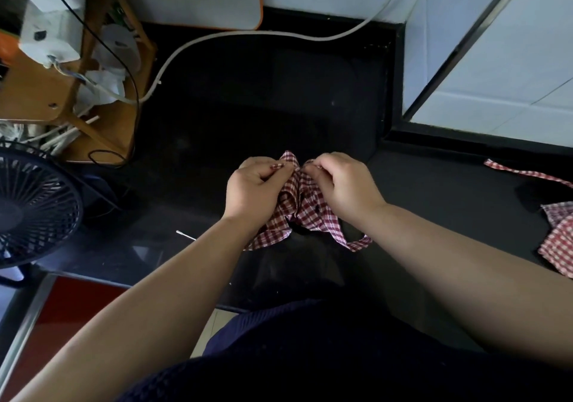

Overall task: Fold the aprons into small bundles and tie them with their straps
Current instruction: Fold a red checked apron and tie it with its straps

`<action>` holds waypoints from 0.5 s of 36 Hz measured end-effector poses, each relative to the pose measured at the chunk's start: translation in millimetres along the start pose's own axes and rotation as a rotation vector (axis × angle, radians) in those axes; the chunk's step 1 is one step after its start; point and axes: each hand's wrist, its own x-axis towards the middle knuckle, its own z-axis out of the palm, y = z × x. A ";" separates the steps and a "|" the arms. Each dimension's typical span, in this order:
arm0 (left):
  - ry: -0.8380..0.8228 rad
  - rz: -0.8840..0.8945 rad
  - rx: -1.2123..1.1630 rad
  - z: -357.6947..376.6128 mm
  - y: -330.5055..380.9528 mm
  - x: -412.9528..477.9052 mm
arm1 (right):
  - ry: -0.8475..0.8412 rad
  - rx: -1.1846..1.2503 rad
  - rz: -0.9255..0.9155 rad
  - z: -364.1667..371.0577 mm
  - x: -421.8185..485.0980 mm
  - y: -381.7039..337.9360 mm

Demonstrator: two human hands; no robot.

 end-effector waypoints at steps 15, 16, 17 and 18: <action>0.069 0.005 -0.013 -1.0 -13.4 -13.9 | -0.212 0.130 0.468 -13.7 -3.9 3.8; 0.055 0.004 -0.010 -1.0 -13.7 -14.8 | -0.203 0.102 0.449 -12.6 -4.0 3.0; 0.045 0.007 0.001 -1.5 -13.8 -15.2 | -0.182 0.063 0.410 -10.8 -4.1 1.9; 0.036 0.015 0.020 -2.5 -13.0 -15.5 | -0.153 0.028 0.366 -8.5 -4.2 0.7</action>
